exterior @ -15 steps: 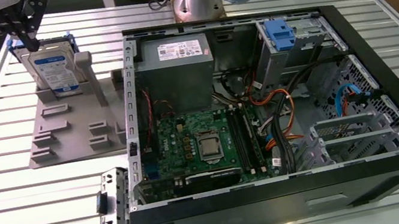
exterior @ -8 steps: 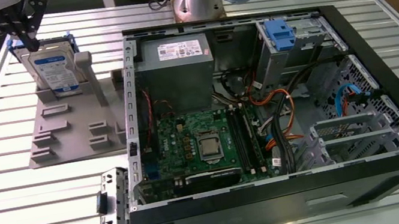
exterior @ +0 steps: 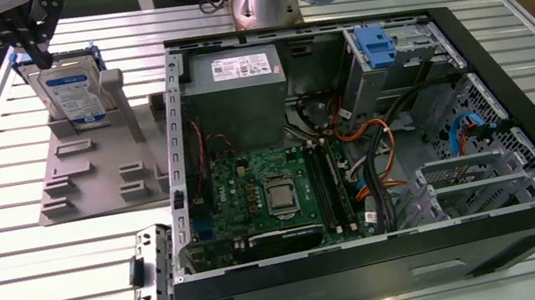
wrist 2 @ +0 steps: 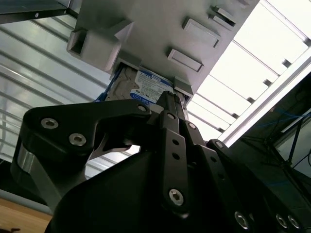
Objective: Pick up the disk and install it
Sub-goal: 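Pick up the disk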
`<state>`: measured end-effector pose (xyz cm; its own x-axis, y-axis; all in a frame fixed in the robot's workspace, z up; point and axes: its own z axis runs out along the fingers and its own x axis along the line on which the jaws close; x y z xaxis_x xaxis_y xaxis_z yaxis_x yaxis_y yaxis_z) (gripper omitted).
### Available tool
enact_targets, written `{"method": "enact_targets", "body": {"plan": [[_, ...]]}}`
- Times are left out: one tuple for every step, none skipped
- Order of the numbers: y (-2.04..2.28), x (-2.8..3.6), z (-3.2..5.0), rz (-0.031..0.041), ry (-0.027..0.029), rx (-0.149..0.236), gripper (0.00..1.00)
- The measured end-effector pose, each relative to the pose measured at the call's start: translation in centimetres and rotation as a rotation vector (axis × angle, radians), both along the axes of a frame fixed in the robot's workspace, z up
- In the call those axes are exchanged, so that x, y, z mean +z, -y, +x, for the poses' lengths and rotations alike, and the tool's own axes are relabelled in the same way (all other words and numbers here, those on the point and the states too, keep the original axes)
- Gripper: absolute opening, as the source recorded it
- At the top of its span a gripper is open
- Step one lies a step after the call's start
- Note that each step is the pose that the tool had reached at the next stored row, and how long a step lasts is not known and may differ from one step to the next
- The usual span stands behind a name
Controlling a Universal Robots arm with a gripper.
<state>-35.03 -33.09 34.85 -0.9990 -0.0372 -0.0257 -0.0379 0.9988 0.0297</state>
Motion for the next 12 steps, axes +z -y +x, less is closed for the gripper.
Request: {"method": "enact_targets", "body": {"plan": [[0.00,0.00,0.00,0.0000,0.0000,0.004,0.10],[0.00,0.00,0.00,0.0000,0.0000,0.007,0.10],[0.00,0.00,0.00,0.0000,0.0000,0.010,0.10],[0.00,0.00,0.00,0.0000,0.0000,0.013,0.10],[0.00,0.00,0.00,0.0000,-0.0001,0.016,0.10],[0.00,0.00,0.00,0.0000,-0.0001,0.019,0.10],[0.00,0.00,0.00,0.0000,0.0000,0.022,0.10],[0.00,0.00,0.00,0.0000,-0.0001,0.025,0.10],[0.00,-0.01,0.00,0.0000,-0.0001,0.027,0.10],[0.00,-0.01,0.00,0.0000,0.0000,0.029,0.10],[0.00,-0.01,0.00,0.0000,-0.0001,0.031,0.10],[0.00,-0.02,0.00,0.0000,0.0000,0.032,0.10]]}}
